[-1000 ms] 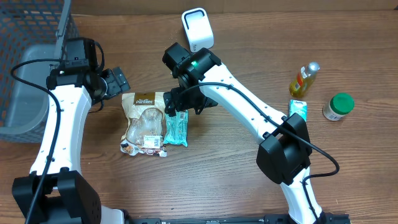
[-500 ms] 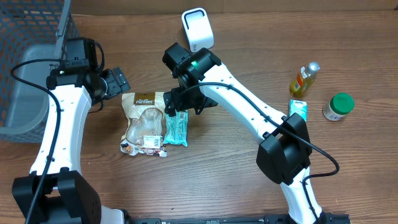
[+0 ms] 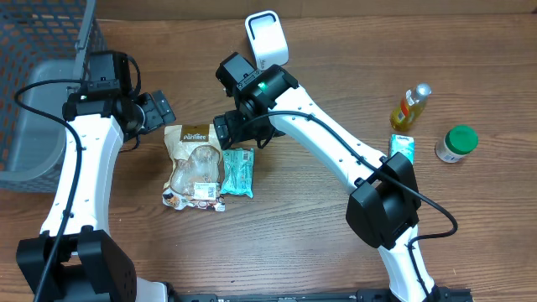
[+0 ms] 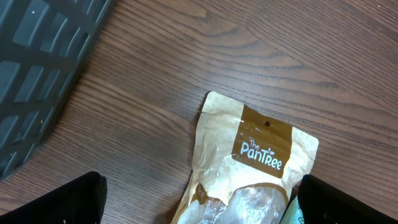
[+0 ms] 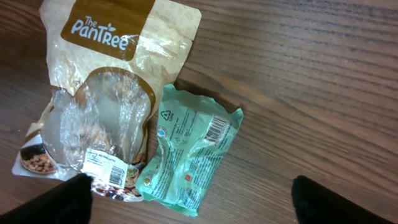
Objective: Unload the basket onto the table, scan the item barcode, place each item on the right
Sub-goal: 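Lower the right gripper and close it on the Kleenex pack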
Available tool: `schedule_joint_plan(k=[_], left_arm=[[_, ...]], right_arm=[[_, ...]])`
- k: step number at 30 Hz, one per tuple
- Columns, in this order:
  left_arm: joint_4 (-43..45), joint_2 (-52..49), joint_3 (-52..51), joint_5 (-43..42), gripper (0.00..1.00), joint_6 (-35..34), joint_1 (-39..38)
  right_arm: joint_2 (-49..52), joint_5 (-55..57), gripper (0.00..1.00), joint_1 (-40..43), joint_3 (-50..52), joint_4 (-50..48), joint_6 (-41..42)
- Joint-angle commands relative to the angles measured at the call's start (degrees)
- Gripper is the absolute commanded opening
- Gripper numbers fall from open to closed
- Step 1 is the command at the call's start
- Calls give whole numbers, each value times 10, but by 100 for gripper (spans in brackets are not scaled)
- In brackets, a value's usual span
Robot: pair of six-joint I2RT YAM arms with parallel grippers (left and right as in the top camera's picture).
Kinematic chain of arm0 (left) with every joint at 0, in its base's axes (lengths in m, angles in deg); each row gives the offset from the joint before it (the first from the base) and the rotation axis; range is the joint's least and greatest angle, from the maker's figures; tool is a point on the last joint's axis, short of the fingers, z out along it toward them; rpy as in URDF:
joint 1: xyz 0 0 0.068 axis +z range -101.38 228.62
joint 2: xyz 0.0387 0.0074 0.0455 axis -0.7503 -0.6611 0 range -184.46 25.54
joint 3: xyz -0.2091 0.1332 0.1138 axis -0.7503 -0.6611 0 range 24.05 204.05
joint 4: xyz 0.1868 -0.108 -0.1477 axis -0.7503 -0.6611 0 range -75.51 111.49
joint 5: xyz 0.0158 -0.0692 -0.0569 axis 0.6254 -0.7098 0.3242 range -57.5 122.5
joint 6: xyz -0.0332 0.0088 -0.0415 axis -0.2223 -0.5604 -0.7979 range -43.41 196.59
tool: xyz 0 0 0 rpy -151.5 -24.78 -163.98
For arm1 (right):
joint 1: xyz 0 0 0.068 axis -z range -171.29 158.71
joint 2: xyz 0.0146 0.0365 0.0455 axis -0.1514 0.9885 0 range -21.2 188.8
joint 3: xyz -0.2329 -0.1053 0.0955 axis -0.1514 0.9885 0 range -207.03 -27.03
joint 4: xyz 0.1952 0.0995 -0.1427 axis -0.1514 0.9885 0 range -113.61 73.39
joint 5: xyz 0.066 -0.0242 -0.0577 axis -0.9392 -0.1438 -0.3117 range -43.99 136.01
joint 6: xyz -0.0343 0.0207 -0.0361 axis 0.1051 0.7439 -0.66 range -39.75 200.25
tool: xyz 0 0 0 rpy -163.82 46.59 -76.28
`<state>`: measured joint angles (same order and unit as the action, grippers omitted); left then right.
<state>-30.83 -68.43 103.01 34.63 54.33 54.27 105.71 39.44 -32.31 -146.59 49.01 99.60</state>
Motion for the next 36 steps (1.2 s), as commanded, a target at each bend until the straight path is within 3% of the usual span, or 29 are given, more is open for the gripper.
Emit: schedule_joint_plan(k=[1,5,17,22,36], left_arm=[[1,6,7,-3,99,4,-2],[1,6,7,-3,99,4,-2],[1,6,7,-3,99,4,-2],[1,6,7,-3,100,4,-2],[1,6,7,-3,100,4,-2]], right_arm=[[-15,5,82,-2,-4,6,2],[-15,5,67,-2,-4,10,9],[4,5,62,-5,-4,13,93],[23,3,55,-7,-4,14,94],[60,7,52,-14,-4,-2,122]])
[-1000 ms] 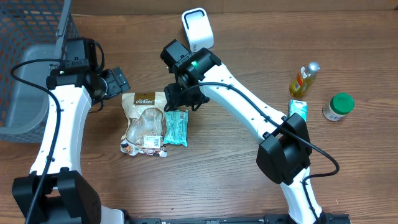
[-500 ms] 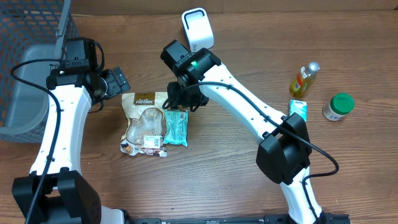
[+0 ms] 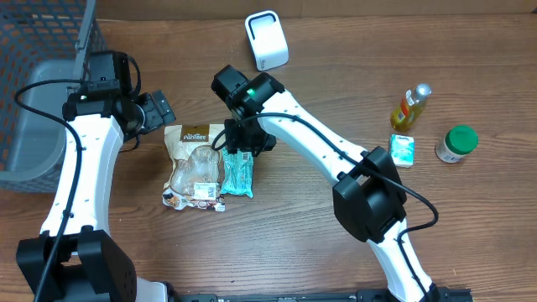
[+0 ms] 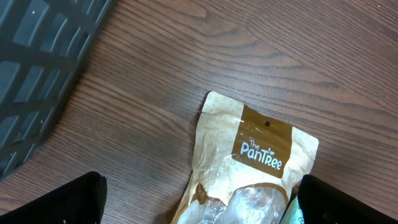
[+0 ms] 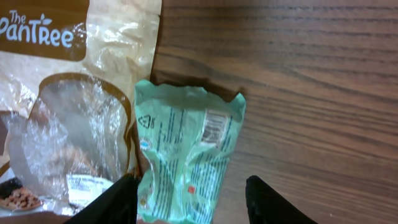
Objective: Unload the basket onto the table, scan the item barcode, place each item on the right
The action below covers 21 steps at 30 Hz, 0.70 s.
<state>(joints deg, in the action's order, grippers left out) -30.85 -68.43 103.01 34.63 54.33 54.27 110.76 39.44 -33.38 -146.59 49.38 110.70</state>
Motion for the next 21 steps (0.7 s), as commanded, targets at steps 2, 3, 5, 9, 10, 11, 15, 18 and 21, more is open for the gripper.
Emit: schedule_joint_plan(k=[2,3,5,9,10,11,15,18,21], left_arm=[[1,6,7,-3,100,4,-2],[1,6,7,-3,100,4,-2],[1,6,7,-3,100,4,-2],[1,6,7,-3,100,4,-2],[1,6,7,-3,100,4,-2],[1,6,7,-3,99,4,-2],[1,6,7,-3,100,4,-2],[1,6,7,-3,100,4,-2],[1,6,7,-3,100,4,-2]], right_arm=[[10,19,52,-3,-4,-8,11],[10,27,50,-3,-4,-7,11],[10,35,49,-3,-4,-7,11],[10,35,49,-3,-4,-7,13],[10,35,48,-3,-3,-7,13],[10,35,48,-3,-2,-9,13],[10,35,49,-3,17,-25,13],[10,35,52,-3,44,-43,19],[10,35,53,-3,74,-68,37]])
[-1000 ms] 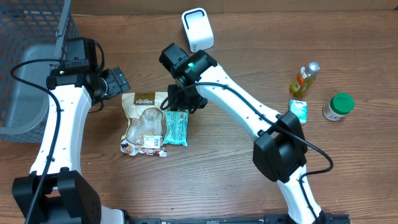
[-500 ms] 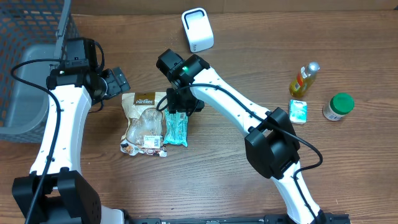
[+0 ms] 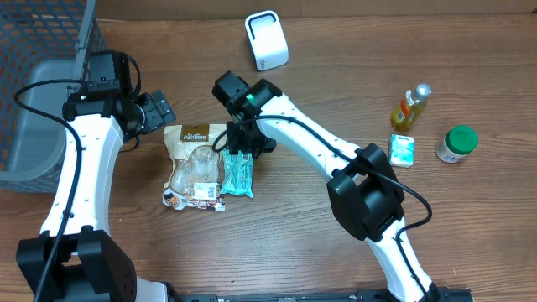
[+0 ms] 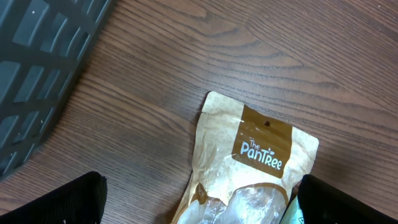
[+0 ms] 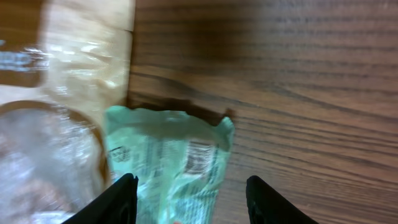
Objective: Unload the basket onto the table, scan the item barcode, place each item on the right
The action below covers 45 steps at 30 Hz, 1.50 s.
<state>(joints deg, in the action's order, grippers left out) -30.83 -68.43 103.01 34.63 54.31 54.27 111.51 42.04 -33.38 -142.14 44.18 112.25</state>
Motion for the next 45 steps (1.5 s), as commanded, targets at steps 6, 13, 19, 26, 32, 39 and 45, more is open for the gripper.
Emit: schedule_joint_plan(k=[6,13,19,26,32,39,45], left_arm=[[1,6,7,-3,100,5,-2],[1,6,7,-3,99,5,-2],[1,6,7,-3,100,5,-2],[1,6,7,-3,100,5,-2],[1,6,7,-3,100,5,-2],[1,6,7,-3,100,5,-2],[1,6,7,-3,99,5,-2]], right_arm=[[3,9,53,-3,80,-76,32],[3,9,54,-3,83,-82,32],[3,9,54,-3,83,-82,32],[3,9,57,-3,83,-82,32],[3,9,57,-2,83,-85,32],[3,9,57,-2,83,-84,32],[3,9,57,-3,83,-79,32]])
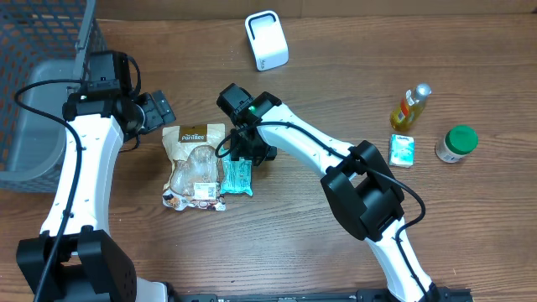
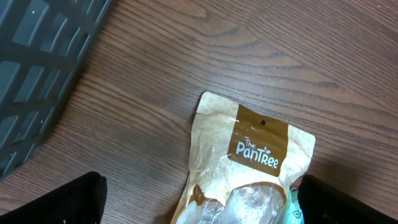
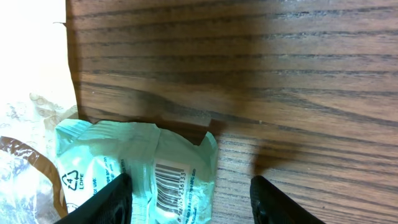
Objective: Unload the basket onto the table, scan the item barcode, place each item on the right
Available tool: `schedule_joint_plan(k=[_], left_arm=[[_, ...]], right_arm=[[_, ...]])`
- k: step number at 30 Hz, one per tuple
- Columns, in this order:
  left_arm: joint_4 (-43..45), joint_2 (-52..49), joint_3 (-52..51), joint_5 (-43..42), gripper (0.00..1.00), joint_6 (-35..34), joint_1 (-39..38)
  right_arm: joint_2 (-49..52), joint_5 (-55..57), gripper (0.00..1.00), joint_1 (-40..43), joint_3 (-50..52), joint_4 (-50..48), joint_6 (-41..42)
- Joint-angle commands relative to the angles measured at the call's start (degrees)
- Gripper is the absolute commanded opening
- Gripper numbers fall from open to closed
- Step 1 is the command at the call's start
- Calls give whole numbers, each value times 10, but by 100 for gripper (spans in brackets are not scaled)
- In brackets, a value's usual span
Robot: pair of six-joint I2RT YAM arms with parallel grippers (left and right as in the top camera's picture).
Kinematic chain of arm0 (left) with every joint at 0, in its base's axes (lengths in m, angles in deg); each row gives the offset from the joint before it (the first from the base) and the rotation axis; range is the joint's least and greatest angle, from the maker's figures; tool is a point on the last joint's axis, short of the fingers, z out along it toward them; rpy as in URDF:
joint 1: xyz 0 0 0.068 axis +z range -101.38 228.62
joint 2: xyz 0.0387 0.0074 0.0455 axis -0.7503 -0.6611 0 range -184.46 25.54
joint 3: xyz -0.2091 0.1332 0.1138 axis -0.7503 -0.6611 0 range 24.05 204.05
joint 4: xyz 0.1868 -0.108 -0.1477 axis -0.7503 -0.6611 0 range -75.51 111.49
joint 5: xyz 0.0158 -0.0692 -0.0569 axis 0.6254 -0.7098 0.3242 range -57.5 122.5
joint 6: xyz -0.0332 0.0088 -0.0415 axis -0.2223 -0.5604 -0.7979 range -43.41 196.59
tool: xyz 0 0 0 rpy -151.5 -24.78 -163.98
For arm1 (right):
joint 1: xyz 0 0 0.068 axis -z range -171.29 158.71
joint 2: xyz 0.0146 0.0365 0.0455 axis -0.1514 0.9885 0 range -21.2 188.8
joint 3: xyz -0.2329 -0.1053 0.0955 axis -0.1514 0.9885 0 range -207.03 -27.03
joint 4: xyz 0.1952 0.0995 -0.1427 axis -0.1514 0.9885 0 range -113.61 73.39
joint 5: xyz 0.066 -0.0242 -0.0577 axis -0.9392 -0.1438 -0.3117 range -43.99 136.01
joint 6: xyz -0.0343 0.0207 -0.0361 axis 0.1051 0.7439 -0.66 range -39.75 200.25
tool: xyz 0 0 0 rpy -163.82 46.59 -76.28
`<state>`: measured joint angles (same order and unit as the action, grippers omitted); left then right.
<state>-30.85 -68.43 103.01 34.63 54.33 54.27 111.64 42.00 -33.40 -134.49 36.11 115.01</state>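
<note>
A green snack packet [image 1: 237, 174] lies flat on the wooden table, right of a tan Pantree pouch [image 1: 195, 164]. My right gripper [image 1: 249, 153] is low over the packet's far end and open. In the right wrist view the packet [image 3: 124, 162] shows its barcode [image 3: 169, 190] face up between the two fingers, about the gripper's middle [image 3: 189, 202]. The white scanner [image 1: 267, 39] stands at the back of the table. My left gripper [image 1: 159, 111] hovers open beyond the pouch [image 2: 255, 155], nothing in it [image 2: 202, 205].
A grey wire basket [image 1: 42, 92] fills the far left. At the right stand a yellow bottle [image 1: 410, 106], a small green box [image 1: 402, 149] and a green-lidded jar [image 1: 457, 143].
My right gripper is lower and nearer the packet's far end, its barcode now between the fingers. The Pantree pouch has shifted slightly in the left wrist view. The left arm has not moved.
My right gripper was first wide open, high over both the pouch and the green packet. It then stood with its jaws narrower over the packet, then lower still. Now it sits just above the packet's barcode end. The left arm kept still throughout.
</note>
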Motion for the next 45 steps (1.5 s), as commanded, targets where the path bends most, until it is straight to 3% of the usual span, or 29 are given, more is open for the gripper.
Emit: schedule_joint_plan(k=[1,21,24,32,35,45], left_arm=[[1,6,7,-3,99,4,-2],[1,6,7,-3,99,4,-2],[1,6,7,-3,99,4,-2],[1,6,7,-3,99,4,-2],[1,6,7,-3,100,4,-2],[1,6,7,-3,100,4,-2]], right_arm=[[2,9,57,-3,6,1,4],[2,21,56,-2,6,9,4],[2,44,47,-2,6,19,4],[2,67,44,6,6,42,4],[2,70,36,19,6,56,5],[2,69,27,87,6,111,13]])
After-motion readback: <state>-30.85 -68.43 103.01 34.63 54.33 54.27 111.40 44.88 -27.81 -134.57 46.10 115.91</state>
